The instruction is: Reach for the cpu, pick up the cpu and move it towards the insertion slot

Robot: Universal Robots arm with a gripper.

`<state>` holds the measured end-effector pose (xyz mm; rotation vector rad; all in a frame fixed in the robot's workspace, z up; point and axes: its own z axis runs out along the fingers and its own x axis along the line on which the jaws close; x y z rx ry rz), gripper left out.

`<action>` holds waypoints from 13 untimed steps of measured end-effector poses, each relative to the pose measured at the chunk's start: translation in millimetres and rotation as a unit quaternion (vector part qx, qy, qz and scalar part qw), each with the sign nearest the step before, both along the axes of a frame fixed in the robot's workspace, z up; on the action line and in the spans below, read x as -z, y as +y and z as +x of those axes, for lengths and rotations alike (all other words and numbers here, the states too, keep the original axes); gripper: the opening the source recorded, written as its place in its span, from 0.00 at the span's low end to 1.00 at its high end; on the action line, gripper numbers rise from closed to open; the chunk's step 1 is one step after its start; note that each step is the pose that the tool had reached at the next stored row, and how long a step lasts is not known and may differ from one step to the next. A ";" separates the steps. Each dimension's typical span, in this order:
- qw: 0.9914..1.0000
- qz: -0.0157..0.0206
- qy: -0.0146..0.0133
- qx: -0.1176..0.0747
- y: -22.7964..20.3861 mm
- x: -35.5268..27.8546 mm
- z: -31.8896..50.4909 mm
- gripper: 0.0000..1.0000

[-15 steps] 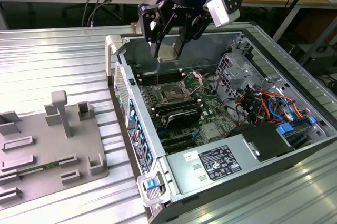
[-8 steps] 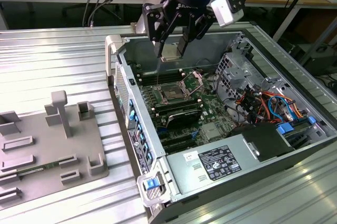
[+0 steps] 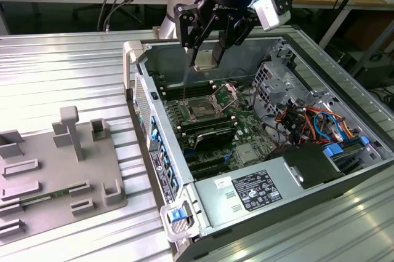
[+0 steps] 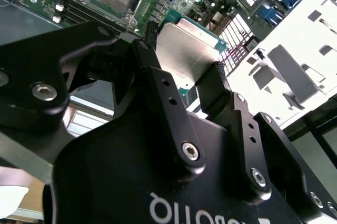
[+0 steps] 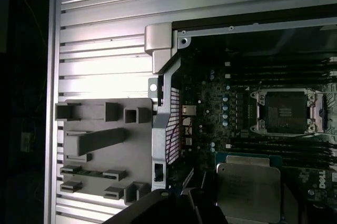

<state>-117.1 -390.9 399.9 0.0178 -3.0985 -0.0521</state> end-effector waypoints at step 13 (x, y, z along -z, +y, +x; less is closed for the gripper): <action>1.000 0.000 0.000 0.000 0.7 0.0 22.9 0.55</action>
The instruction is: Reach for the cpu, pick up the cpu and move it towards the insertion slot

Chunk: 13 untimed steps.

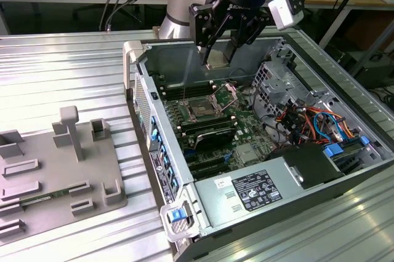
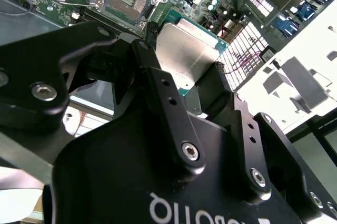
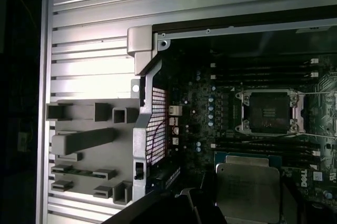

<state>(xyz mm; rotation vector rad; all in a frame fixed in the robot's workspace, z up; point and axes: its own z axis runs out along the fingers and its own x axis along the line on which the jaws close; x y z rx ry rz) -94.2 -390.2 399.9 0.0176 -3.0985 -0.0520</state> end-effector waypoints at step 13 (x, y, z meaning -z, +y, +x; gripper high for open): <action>1.000 0.000 0.000 0.000 1.0 0.1 3.9 0.55</action>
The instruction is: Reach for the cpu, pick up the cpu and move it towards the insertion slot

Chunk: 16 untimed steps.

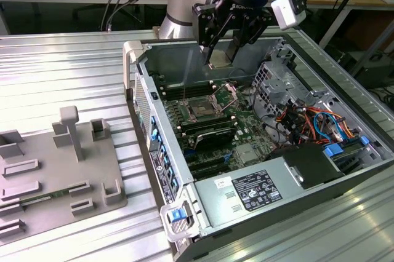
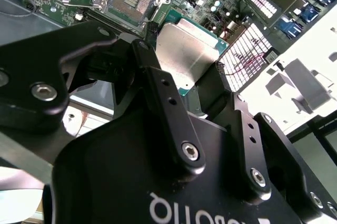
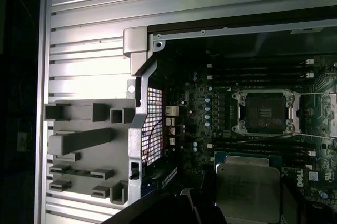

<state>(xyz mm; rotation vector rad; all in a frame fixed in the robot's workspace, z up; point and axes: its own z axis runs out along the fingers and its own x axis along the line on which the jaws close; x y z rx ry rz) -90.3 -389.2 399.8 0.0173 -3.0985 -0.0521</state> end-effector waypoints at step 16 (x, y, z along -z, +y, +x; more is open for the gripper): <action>1.000 0.000 0.000 0.001 18.1 1.6 6.4 0.55</action>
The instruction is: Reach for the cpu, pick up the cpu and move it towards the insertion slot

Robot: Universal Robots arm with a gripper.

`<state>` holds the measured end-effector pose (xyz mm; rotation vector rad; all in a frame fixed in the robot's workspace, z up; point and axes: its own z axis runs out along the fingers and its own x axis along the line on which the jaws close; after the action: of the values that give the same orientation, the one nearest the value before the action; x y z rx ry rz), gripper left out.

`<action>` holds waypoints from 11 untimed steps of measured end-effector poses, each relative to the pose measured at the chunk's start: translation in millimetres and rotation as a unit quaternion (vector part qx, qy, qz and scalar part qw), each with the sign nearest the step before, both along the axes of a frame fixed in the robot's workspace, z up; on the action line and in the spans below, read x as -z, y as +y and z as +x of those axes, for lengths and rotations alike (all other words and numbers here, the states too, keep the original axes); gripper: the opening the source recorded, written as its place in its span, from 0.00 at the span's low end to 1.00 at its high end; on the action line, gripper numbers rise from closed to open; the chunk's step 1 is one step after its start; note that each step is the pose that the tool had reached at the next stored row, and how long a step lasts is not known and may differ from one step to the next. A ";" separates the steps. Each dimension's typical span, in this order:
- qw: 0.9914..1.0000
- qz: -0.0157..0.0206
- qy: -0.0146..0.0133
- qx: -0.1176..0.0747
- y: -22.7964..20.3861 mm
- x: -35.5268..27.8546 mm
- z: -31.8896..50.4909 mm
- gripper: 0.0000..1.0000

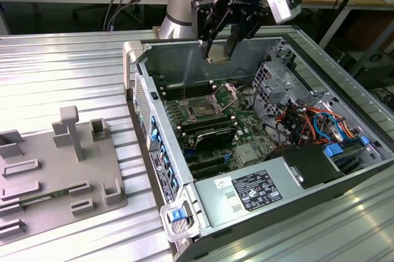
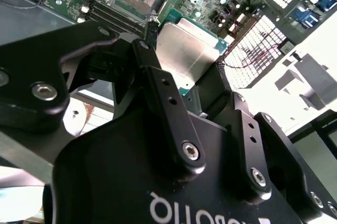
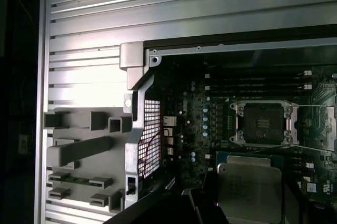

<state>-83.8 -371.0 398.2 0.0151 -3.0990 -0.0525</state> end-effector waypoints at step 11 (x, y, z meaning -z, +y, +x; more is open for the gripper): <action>1.000 0.000 0.000 0.000 14.0 1.5 10.0 0.55</action>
<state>-73.8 -357.1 396.8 0.0140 -3.0996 -0.0526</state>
